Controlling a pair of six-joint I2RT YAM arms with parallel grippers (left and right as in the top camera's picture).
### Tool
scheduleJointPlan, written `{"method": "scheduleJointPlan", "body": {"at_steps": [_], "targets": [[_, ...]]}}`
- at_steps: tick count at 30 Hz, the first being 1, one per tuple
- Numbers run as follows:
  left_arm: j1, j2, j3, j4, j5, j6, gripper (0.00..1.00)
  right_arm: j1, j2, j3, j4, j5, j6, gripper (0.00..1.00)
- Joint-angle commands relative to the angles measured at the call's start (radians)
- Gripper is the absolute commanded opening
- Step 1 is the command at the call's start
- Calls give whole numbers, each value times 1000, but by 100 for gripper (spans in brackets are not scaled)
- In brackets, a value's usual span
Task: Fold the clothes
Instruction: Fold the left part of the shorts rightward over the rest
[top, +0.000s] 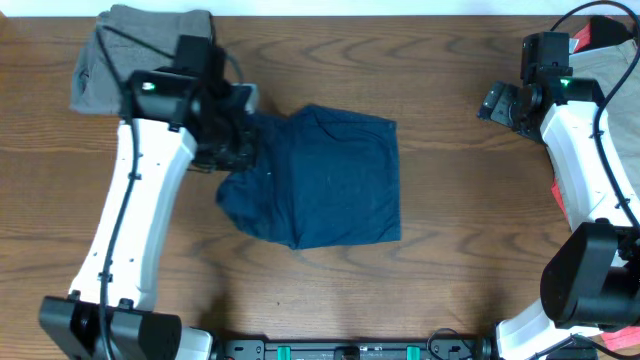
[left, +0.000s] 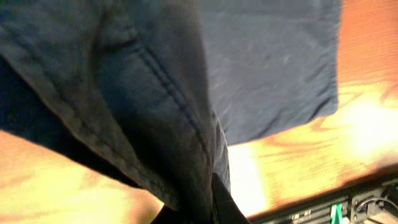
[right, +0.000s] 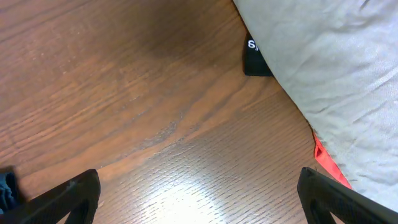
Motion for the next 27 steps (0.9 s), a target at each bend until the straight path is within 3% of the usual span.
{"method": "scheduleJointPlan", "body": {"at_steps": [1,11,27], "targets": [[-56,22,19,40,-2,-58,6,1,-22,2,0,13,-13,99],[-175,131,17,183,4,-123,6,1,-22,2,0,13,-13,99],[-269,222,17,376,165,-158,6,4,-22,2,0,13,-13,99]]}}
